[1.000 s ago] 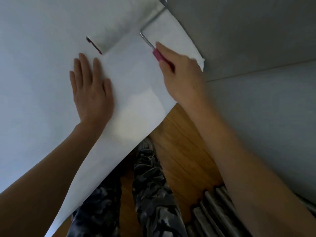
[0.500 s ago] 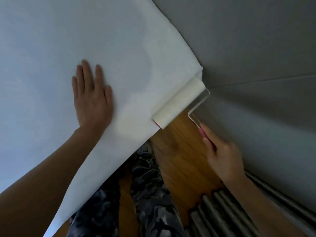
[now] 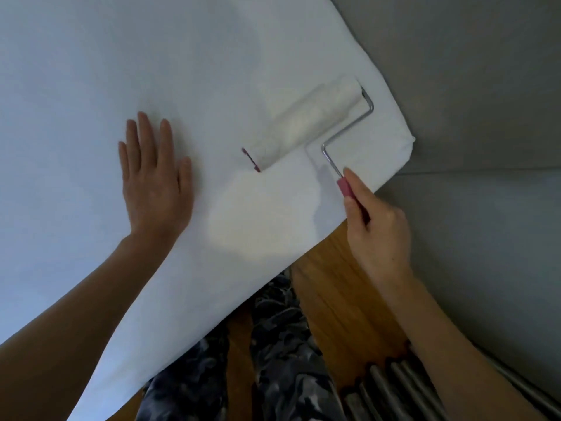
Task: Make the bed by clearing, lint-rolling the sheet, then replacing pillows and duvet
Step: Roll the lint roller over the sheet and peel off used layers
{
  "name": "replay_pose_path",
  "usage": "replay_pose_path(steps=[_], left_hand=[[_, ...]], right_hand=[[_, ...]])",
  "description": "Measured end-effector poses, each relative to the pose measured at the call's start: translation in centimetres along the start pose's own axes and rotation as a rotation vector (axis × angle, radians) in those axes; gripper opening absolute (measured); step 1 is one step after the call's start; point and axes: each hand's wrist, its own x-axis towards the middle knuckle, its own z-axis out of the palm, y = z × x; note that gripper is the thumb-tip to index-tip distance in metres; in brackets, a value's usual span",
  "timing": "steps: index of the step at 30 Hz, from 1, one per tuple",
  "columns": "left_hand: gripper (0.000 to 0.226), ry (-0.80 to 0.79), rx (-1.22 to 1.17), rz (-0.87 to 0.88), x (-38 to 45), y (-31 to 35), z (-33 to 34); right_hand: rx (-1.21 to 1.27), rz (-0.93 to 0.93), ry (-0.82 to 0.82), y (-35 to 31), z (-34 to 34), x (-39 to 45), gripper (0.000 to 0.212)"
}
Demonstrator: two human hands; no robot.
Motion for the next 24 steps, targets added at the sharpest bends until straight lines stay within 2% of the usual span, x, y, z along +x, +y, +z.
replay_pose_path(steps=[5, 16, 20, 24], left_hand=[[0.053, 0.014, -0.008, -0.001, -0.5, -2.6, -1.1], [0.053, -0.003, -0.069, 0.012, -0.6, -0.5, -0.5], [0.053, -0.015, -0.058, 0.036, -1.0, -0.9, -0.4], [0.052, 0.0, -0.048, -0.01, -1.5, -2.1, -0.5]], right_hand=[[-0.083, 0.144, -0.083, -1.7, 1.0, 3.0, 0.04], [-0.226, 0.389, -0.292, 3.8, -3.5, -11.6, 0.046], [-0.17, 0.425, -0.251, 3.7, -4.2, -14.5, 0.048], [-0.128, 0.264, -0.113, 1.9, -3.3, -12.8, 0.039]])
